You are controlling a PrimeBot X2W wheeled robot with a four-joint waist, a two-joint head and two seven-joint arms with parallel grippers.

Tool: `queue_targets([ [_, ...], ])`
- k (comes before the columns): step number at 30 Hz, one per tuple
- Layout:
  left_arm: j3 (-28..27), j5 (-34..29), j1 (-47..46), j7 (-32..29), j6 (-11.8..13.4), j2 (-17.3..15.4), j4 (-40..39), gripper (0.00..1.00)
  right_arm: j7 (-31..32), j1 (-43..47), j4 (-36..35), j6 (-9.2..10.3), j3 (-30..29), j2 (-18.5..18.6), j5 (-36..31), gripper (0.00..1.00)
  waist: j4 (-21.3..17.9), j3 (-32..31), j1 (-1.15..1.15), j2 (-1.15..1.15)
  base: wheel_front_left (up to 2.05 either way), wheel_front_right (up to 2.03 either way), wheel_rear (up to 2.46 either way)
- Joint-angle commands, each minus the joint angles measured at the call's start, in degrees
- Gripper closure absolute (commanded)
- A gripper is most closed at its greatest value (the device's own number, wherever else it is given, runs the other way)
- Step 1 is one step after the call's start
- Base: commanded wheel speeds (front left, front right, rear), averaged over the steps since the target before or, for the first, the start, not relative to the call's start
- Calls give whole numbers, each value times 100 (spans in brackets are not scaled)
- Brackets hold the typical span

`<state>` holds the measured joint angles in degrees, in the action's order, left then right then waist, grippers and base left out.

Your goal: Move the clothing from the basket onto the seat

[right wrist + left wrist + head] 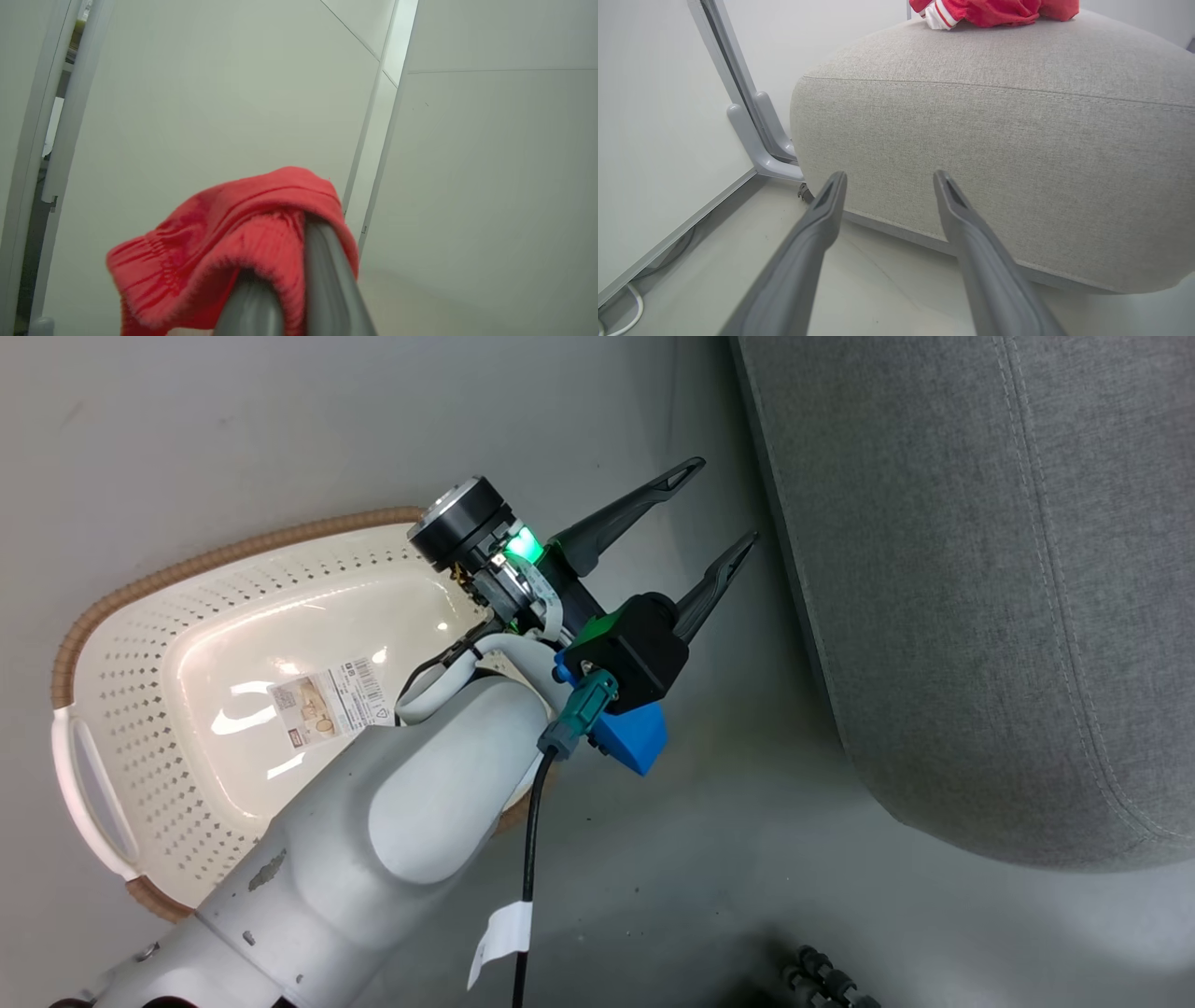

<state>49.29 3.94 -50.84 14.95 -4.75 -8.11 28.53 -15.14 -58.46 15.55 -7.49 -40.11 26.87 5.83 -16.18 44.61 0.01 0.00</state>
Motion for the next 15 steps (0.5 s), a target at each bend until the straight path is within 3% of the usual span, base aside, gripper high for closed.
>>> queue_targets([
  [1, 29, -32, -118, 3, 16, -31, -29, 0, 1, 148, 145, -1, -21, -152, -64, 100, -28, 77, -1, 0, 0, 0, 0],
  [8, 107, -18, -194, -19, -9, -25, -39, 0, 0, 355, 806, -1, 12, -549, -361, 100, 56, 227, -1, 0, 0, 0, 0],
  [15, 163, 22, -199, -20, 29, -69, -47, 0, 1, 208, 1726, -1, 177, -604, -547, 100, 165, 301, -1, 0, 0, 0, 0],
])
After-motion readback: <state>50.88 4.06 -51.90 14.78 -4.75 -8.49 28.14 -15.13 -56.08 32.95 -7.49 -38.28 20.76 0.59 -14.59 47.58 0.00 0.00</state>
